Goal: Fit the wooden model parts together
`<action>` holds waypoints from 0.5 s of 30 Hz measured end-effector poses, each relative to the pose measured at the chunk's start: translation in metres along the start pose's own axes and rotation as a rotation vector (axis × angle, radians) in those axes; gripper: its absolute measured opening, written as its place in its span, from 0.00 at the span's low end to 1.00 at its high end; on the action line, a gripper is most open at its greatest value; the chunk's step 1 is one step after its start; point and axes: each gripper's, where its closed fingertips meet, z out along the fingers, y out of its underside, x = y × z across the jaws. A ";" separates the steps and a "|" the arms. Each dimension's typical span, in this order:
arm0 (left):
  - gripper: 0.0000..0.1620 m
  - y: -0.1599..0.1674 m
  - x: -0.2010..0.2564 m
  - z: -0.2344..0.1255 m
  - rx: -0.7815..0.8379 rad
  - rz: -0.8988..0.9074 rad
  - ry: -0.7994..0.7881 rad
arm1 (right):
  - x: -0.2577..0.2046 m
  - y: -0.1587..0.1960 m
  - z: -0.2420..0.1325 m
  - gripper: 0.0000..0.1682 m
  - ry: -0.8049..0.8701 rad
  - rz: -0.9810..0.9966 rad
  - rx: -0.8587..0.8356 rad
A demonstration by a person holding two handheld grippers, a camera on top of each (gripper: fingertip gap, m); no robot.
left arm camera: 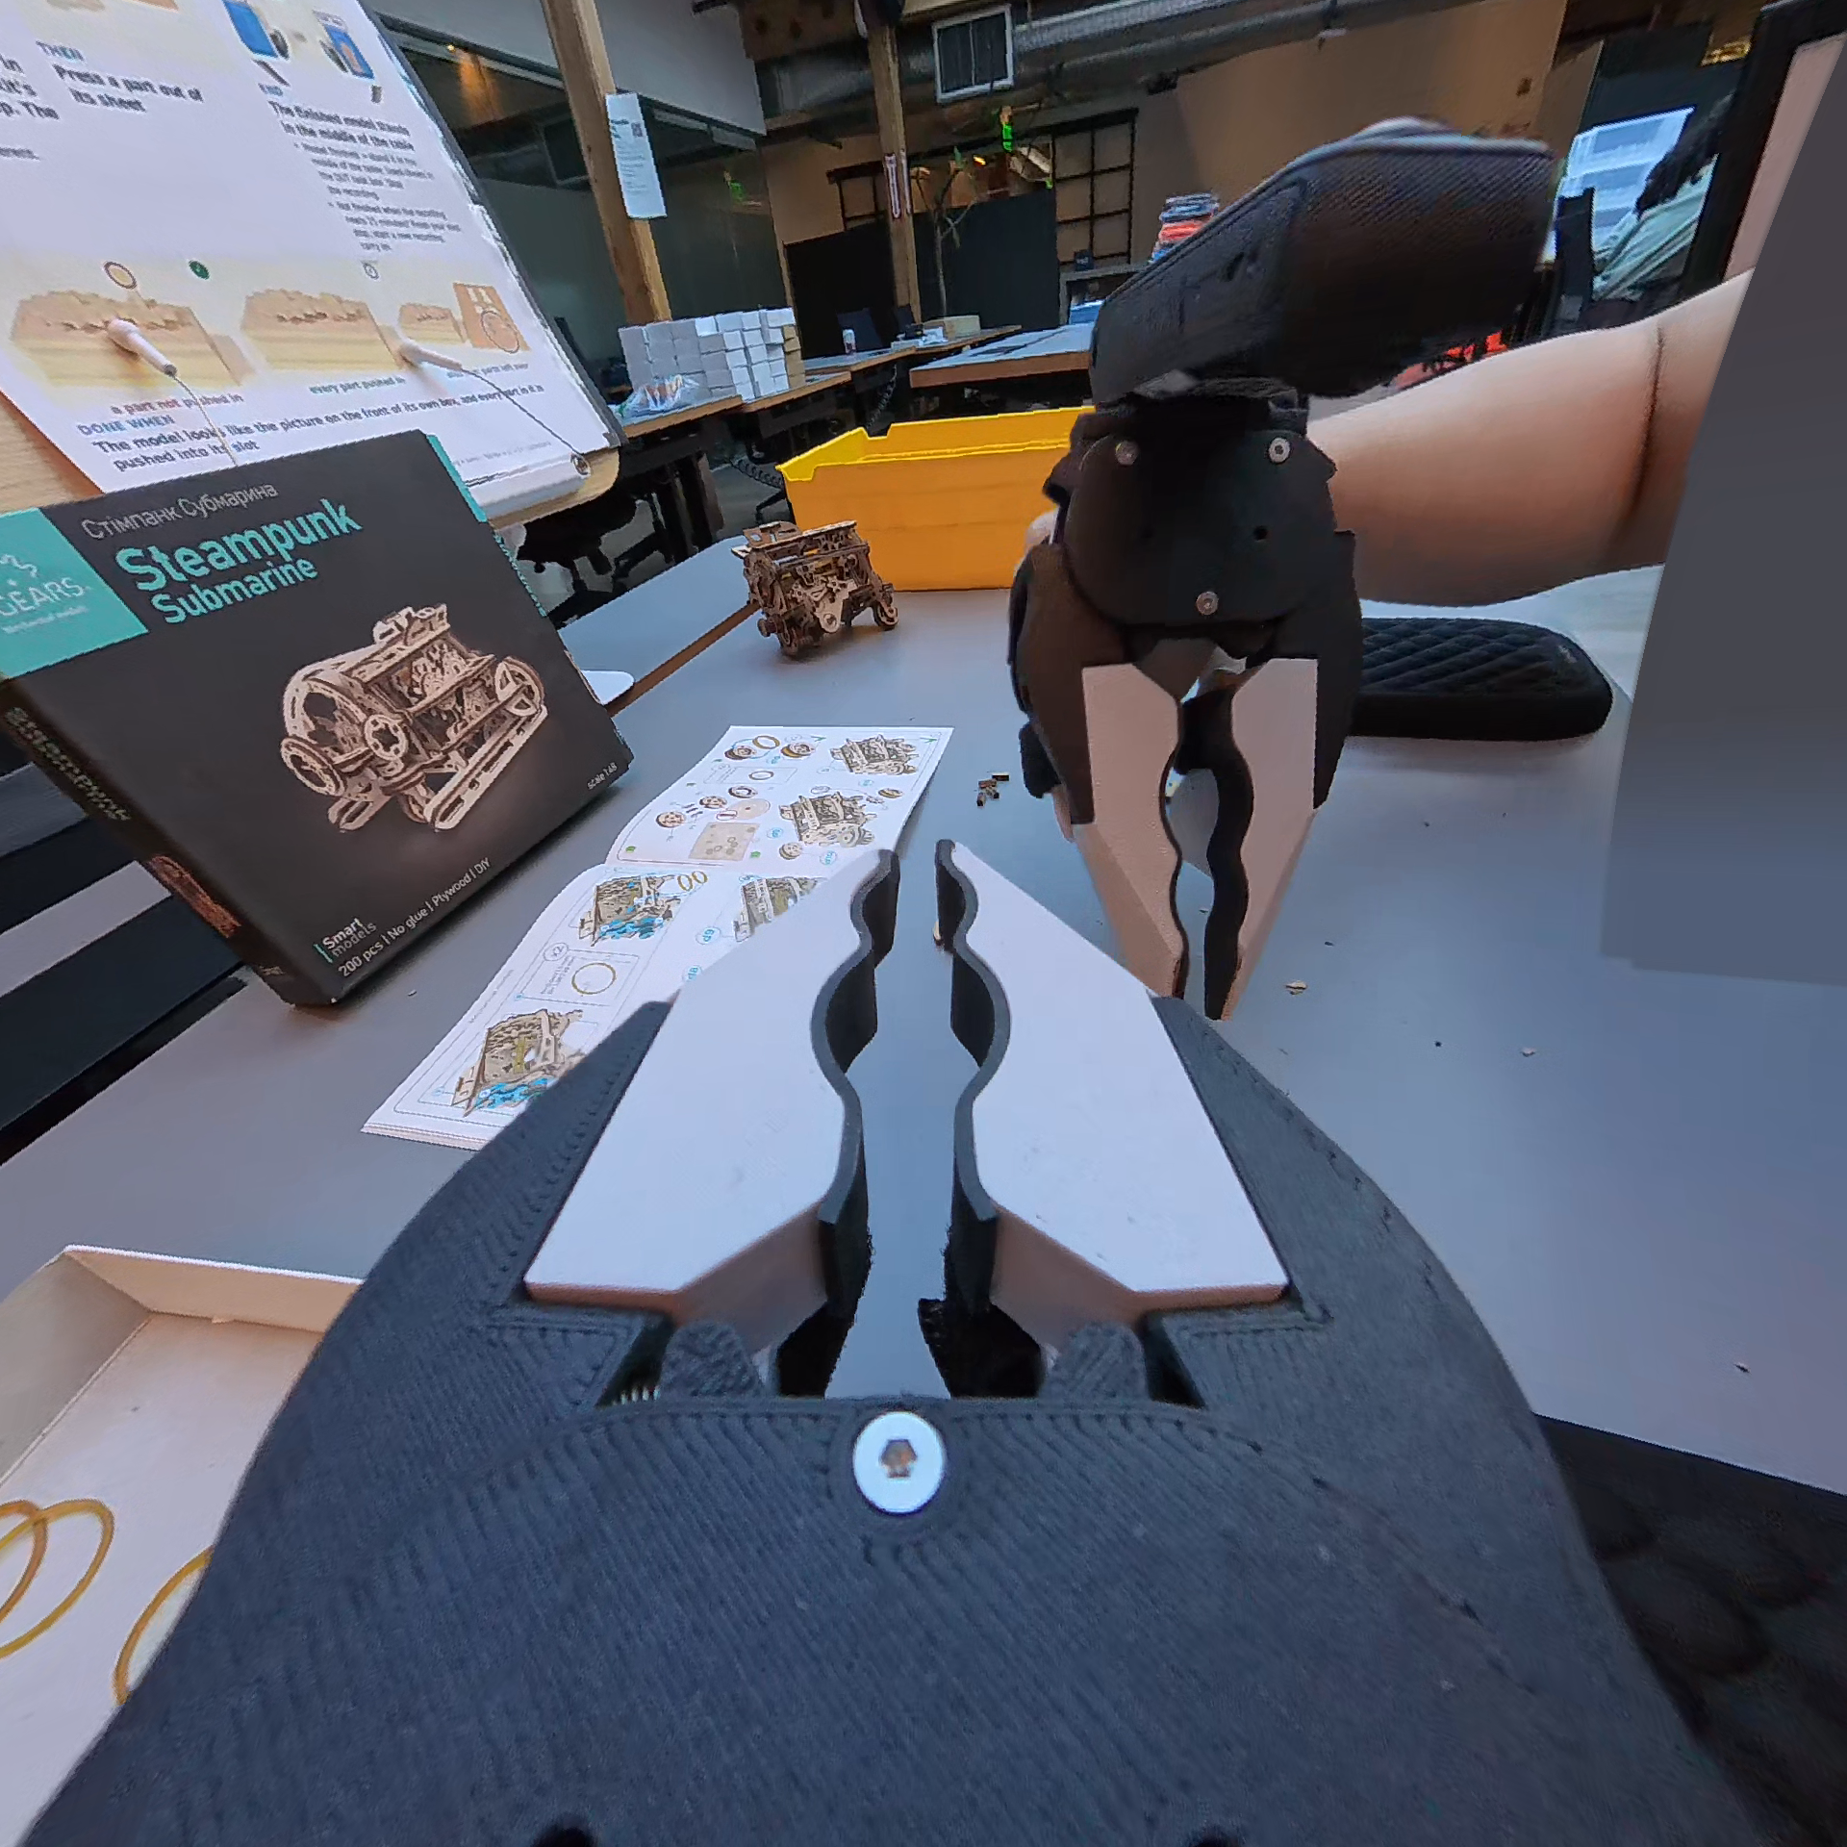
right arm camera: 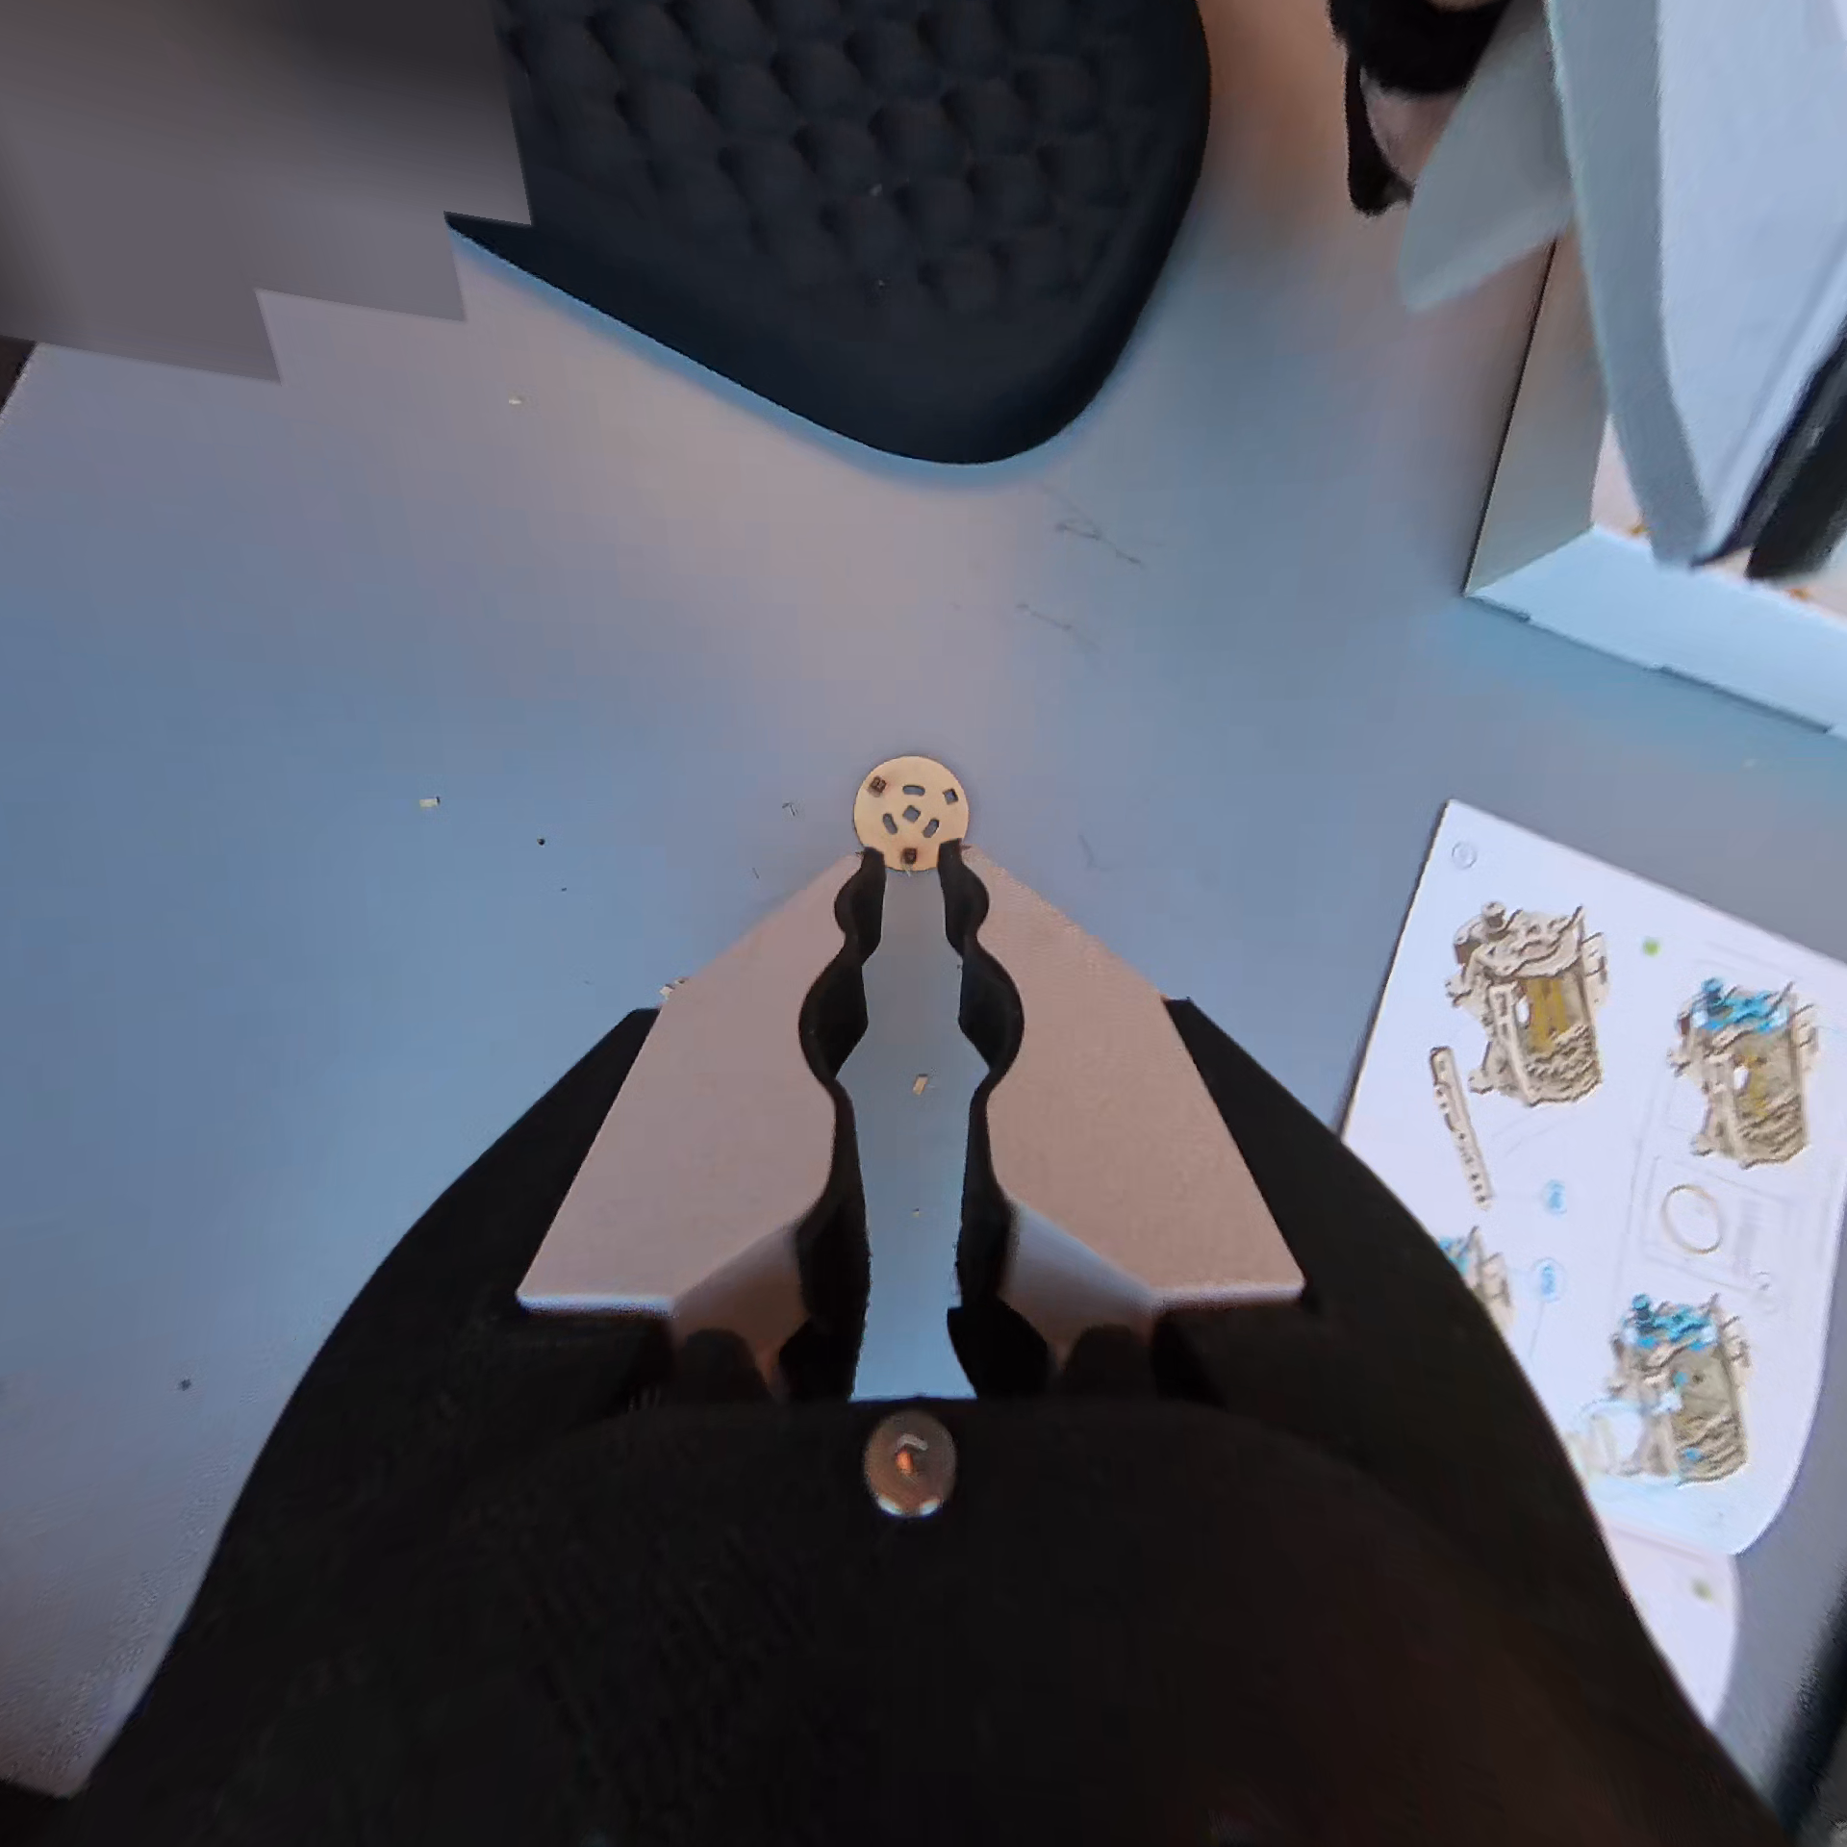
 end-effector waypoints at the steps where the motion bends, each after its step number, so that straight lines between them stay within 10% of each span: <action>1: 0.04 0.001 0.001 0.001 -0.006 0.000 0.004 | -0.001 -0.001 0.001 0.06 0.000 -0.050 0.003; 15: 0.03 0.006 0.000 0.000 -0.024 -0.001 0.010 | -0.004 0.012 0.016 0.02 -0.115 -0.313 -0.202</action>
